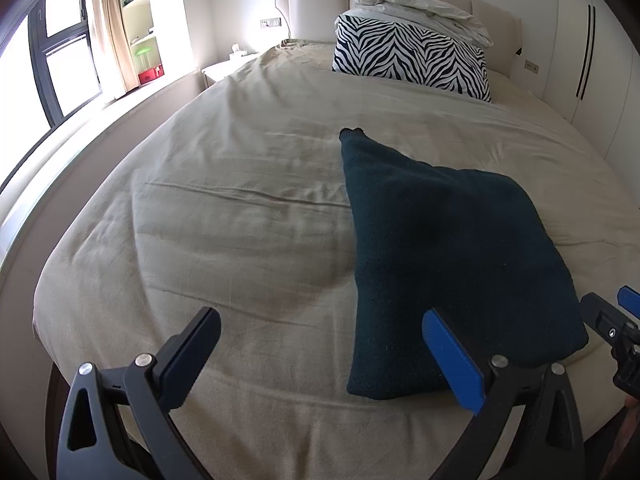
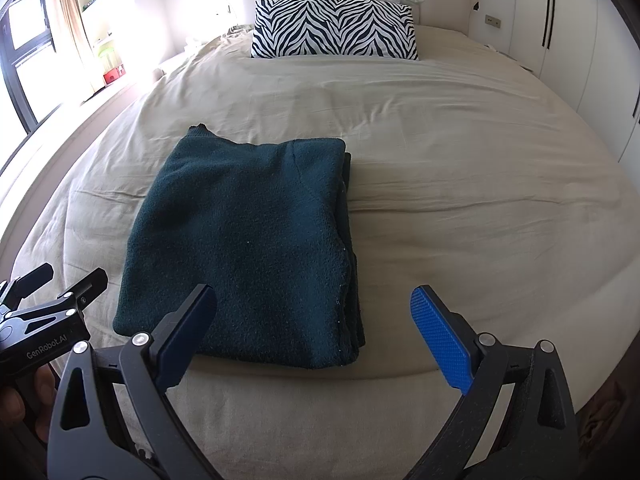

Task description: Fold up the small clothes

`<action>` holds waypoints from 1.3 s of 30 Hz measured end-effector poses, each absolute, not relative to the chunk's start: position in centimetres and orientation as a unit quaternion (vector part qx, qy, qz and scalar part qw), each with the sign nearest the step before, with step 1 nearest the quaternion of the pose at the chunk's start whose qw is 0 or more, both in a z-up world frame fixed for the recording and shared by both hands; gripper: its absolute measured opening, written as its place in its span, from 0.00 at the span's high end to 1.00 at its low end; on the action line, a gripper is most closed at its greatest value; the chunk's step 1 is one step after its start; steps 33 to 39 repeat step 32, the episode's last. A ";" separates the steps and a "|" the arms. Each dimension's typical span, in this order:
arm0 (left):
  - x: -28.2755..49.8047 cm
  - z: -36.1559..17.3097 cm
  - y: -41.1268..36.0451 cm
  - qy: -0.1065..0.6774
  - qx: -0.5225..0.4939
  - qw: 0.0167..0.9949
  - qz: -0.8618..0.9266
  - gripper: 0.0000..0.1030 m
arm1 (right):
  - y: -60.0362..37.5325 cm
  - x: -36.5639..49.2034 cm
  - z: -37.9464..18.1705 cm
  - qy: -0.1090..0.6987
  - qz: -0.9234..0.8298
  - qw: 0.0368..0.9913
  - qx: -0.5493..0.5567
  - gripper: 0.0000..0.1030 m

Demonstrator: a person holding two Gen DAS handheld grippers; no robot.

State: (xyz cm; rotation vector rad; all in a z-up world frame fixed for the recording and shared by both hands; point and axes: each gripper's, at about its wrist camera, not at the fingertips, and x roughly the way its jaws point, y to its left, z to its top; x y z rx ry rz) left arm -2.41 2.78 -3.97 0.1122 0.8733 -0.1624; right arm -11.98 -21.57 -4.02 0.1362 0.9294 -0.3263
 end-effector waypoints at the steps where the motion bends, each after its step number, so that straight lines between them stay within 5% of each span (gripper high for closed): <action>1: -2.3 -4.0 2.8 0.423 0.054 0.901 -0.079 0.00 | -21.6 -12.0 -4.0 0.446 -0.157 0.879 0.066 0.04; 39: -2.0 -4.1 2.8 0.422 0.052 0.901 -0.091 0.00 | -21.7 -12.2 -4.5 0.447 -0.157 0.878 0.067 0.04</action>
